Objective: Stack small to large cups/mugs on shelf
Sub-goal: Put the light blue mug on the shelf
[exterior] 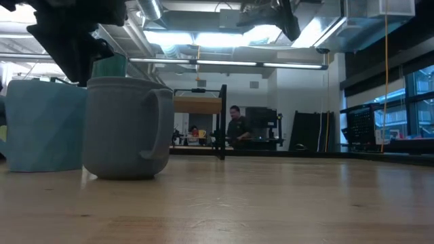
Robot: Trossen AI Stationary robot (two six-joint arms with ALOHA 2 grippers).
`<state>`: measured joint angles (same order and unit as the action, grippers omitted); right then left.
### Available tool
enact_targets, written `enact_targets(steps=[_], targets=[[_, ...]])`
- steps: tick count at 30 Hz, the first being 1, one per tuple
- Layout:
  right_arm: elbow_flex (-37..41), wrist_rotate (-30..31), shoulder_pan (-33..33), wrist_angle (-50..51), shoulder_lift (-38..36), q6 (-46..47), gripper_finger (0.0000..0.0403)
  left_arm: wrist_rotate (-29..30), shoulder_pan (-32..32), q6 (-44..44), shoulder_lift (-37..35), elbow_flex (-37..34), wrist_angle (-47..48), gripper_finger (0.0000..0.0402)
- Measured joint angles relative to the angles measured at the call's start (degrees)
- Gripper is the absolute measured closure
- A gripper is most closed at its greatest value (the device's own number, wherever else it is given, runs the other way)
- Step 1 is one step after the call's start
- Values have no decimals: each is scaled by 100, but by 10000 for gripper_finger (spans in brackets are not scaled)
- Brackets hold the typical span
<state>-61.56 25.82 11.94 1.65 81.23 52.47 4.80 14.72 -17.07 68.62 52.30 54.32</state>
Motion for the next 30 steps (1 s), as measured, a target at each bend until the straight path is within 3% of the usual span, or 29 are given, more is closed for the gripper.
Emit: enact_targets(steps=[6,30], targets=[[2,11,-2,0,0,-4,131,-302,-14,22,3,-252,-152,296],[2,11,-90,0,6,-7,131,47,2,225,-7,-519,-566,296]])
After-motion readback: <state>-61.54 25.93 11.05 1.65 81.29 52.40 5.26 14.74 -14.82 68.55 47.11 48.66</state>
